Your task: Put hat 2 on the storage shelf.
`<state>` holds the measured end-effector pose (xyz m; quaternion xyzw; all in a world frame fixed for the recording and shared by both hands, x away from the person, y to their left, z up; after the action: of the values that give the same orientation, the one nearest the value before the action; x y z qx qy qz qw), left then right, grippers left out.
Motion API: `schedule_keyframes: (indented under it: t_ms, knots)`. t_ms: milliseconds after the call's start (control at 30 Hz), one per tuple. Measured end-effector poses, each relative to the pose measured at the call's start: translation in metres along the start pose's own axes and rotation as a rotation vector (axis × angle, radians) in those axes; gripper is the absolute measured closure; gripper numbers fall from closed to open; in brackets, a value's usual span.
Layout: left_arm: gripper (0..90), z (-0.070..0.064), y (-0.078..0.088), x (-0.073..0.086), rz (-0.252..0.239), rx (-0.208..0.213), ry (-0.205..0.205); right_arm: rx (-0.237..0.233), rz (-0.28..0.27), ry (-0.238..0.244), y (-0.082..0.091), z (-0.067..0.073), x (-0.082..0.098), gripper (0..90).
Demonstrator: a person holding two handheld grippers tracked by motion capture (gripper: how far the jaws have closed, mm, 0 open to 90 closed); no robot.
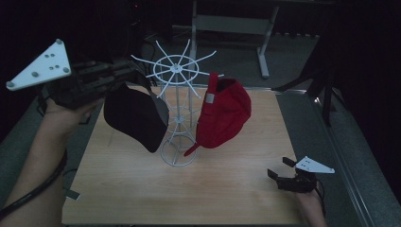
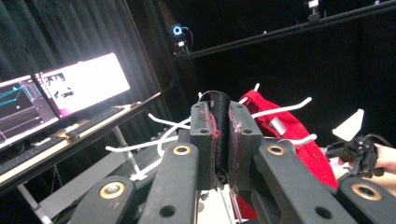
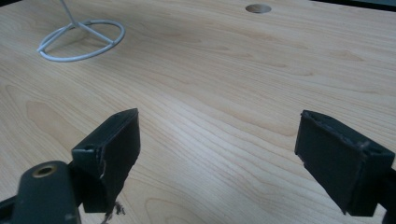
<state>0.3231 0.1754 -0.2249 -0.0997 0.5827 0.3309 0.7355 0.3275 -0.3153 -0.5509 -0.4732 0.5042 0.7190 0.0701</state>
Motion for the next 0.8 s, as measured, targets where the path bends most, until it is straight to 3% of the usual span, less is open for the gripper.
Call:
schedule_keyframes:
  t_ms: [100,300,467,500,667,800]
  knots:
    - [83.4,-0.005,-0.002,0.001,-0.011,0.022,0.004,0.002,0.003,-0.002,0.0,0.0,0.001,14.0]
    - [83.2,-0.014,-0.006,0.015,0.048,0.044,-0.016,0.007,0.005,-0.009,0.001,-0.002,0.003,14.1]
    - [82.6,-0.021,-0.005,0.023,0.052,0.063,-0.015,0.009,0.001,-0.004,0.002,-0.002,0.002,14.0]
    - [81.9,-0.027,-0.005,0.031,0.056,0.074,0.001,0.009,0.001,-0.009,0.002,-0.003,0.002,14.0]
    - [79.7,-0.033,-0.004,0.04,0.037,0.087,0.027,0.007,0.002,-0.007,0.001,-0.002,0.002,14.1]
    - [76.0,-0.035,-0.003,0.045,0.045,0.075,0.042,0.006,0.002,-0.007,0.001,-0.001,0.001,14.0]
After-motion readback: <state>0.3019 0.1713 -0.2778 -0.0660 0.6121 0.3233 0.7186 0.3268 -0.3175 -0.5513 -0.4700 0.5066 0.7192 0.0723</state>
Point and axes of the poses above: each handheld gripper's, and its own axes: y roughly backward along the jaws, x roughly out of its underside, z roughly to its left, the point moved 7 cm from there along -y, roughly forward along the jaws, and after that the axes turned 13 degrees about z, right-handed, at the moved point
